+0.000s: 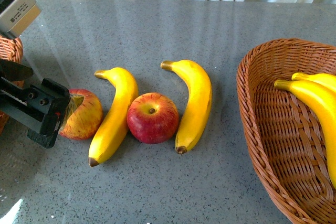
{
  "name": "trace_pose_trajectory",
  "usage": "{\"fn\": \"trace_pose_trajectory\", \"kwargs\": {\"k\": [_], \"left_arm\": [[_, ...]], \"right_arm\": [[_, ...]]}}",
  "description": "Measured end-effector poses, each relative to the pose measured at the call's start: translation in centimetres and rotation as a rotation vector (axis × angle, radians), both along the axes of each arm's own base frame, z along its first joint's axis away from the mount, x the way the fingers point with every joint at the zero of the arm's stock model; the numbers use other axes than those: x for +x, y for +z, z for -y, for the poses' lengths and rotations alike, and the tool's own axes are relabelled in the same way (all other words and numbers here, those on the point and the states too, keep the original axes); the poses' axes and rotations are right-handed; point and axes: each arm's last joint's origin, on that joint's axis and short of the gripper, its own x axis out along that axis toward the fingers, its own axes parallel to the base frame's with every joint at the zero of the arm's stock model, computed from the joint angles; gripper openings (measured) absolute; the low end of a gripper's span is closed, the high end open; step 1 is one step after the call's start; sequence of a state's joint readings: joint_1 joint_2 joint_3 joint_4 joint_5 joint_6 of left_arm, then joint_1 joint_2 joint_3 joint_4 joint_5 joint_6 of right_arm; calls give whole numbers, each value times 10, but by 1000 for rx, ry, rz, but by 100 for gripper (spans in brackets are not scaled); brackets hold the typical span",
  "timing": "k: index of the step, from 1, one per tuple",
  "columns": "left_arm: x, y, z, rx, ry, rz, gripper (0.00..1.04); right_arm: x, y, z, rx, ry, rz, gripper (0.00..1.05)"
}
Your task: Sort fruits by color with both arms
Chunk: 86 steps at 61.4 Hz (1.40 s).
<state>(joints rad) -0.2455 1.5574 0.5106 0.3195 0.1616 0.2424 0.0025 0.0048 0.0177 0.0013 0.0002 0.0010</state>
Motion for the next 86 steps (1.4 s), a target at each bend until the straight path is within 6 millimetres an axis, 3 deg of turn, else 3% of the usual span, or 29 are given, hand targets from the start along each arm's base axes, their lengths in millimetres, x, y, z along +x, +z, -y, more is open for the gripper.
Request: {"fn": "trace_pose_trajectory", "kwargs": {"k": [20,86], "left_arm": [[2,-14,1,-19,-2,-63,96],[13,-33,10,-90,55,-145,96]], "right_arm": [[0,0,0,0,0,0,96],[0,0,0,0,0,0,96]]}}
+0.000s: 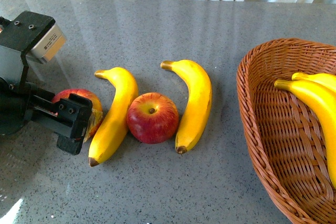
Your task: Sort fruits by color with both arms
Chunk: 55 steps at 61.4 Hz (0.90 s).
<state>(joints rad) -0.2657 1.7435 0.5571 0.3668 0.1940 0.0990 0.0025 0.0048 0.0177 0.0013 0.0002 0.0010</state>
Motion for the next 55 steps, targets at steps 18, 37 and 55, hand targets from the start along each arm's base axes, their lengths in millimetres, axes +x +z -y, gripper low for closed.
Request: {"fn": "trace_pose_trajectory", "kwargs": {"k": [18,37,55], "left_arm": [[2,-6,2,9,19,-24,88],[1,-4,4,12,15,-30,72],[1,29,-5,-26,63,59,71]], "right_arm": [[0,0,0,0,0,0,96],[0,0,0,0,0,0,96],[0,0,0,0,0,0,96]]}}
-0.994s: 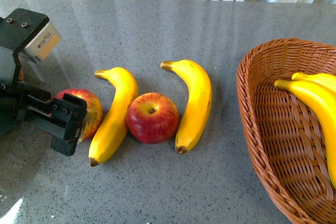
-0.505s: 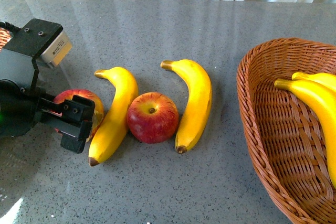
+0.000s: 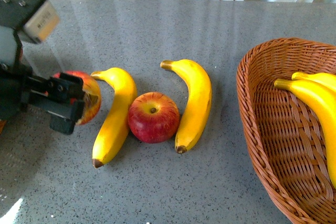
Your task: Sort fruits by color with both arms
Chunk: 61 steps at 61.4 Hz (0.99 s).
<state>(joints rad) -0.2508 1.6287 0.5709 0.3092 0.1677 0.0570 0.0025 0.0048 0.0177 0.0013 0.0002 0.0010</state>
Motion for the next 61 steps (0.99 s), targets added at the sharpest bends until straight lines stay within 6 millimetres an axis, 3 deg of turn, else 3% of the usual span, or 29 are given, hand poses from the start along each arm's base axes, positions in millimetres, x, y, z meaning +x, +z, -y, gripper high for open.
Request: {"fn": "trace_pose_trajectory", "kwargs": {"k": [14,20,30,37,55,61], "left_arm": [[-1,33,-36,-43,126,81,71],[-7,42,-66,-57,218,99,71],[-17,40,-108,-52,363,92,71],[-23,24,-137,-40,484,40,71],[-18,-2,-144,-63,550,-20,72],[-18,-2,-145,-67,557,-16,88]], "right_arm": [[0,0,0,0,0,0,96],[0,0,0,0,0,0,96],[0,0,0,0,0,0,96],[0,0,0,0,0,0,96],[0,0,0,0,0,0,96],[0,0,0,0,0,0,96]]}}
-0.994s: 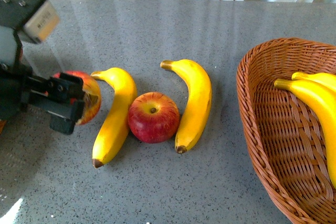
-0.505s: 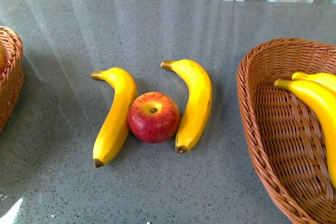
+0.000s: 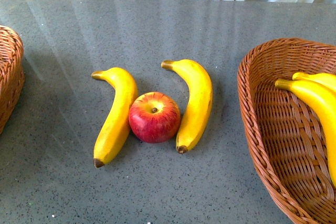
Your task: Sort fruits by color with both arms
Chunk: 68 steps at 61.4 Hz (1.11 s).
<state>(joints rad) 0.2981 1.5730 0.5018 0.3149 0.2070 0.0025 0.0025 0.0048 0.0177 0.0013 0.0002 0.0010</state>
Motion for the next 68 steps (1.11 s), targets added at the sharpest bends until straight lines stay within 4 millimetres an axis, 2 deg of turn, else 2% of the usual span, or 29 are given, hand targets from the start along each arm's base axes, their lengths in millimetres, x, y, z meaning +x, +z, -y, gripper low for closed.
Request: {"fn": "trace_pose_trajectory", "kwargs": {"k": [4,15,18,23,33,40,44,51,68], "left_arm": [[0,0,0,4,2,0,97],[-6,10,4,26,-32,21,96],[-9,20,13,46,-74,48,96],[-12,36,39,85,-200,109,96],[-17,49,91,112,-491,194,96],[-21,46,122,137,-690,209,96],[-23,36,139,169,-798,182,96],[-24,23,154,198,-906,140,96],[-15,15,178,248,-1050,127,96]], "right_arm": [[0,0,0,0,0,0,96],[0,0,0,0,0,0,96],[0,0,0,0,0,0,96],[0,0,0,0,0,0,96],[0,0,0,0,0,0,96],[0,0,0,0,0,0,96],[0,0,0,0,0,0,96],[0,0,0,0,0,0,96],[0,0,0,0,0,0,96]]}}
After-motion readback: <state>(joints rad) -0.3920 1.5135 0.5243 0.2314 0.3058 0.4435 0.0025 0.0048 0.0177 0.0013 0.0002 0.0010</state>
